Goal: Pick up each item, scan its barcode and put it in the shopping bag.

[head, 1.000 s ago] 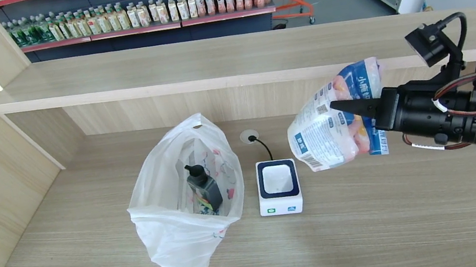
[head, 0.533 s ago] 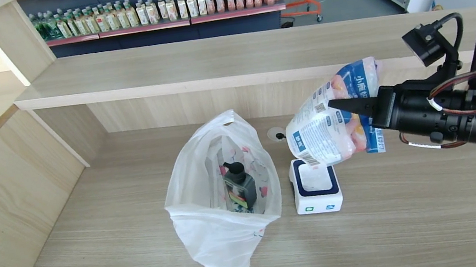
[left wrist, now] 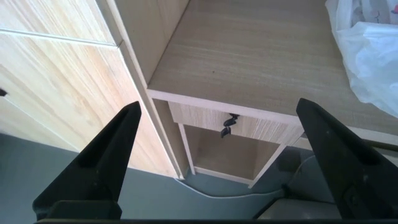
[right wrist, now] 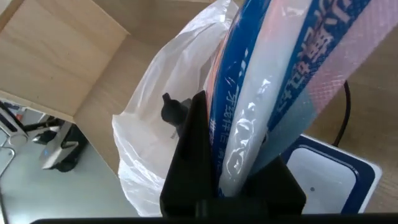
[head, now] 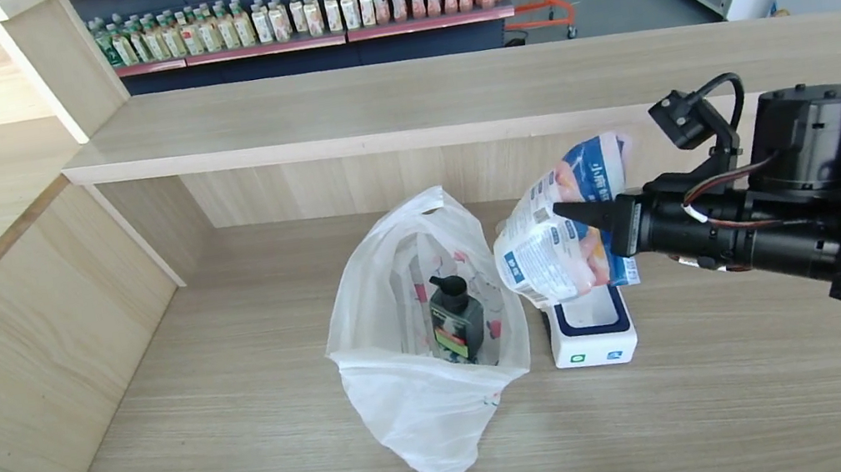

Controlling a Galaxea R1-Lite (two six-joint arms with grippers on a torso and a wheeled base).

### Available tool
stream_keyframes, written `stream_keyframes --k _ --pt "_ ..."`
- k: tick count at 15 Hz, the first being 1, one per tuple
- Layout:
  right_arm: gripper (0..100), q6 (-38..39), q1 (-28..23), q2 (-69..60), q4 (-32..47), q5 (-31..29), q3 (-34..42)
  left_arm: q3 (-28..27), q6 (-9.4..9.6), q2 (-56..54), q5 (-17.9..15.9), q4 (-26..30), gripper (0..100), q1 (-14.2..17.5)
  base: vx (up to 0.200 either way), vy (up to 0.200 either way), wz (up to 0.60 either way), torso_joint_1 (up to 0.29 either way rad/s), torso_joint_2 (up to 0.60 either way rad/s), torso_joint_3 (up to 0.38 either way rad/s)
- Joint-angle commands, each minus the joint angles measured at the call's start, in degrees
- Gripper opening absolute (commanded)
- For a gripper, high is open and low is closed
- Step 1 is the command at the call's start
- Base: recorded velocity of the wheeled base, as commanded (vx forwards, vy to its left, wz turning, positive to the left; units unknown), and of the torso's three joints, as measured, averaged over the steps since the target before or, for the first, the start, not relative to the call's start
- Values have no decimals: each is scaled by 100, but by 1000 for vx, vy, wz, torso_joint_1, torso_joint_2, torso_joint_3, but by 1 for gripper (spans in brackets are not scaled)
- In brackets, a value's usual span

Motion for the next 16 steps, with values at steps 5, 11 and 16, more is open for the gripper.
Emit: stream_keyframes --k 5,11,16 --pt "0 -677 77 1306 -809 23 -411 0 1 -2 3 1 100 -1 0 0 0 0 0 0" --pt "0 -1205 86 2299 -1002 84 -1052 0 1 -2 3 1 100 -1 0 0 0 0 0 0" --pt "0 -1205 315 2818 -950 392 -1799 0 1 -2 3 1 100 -1 0 0 0 0 0 0"
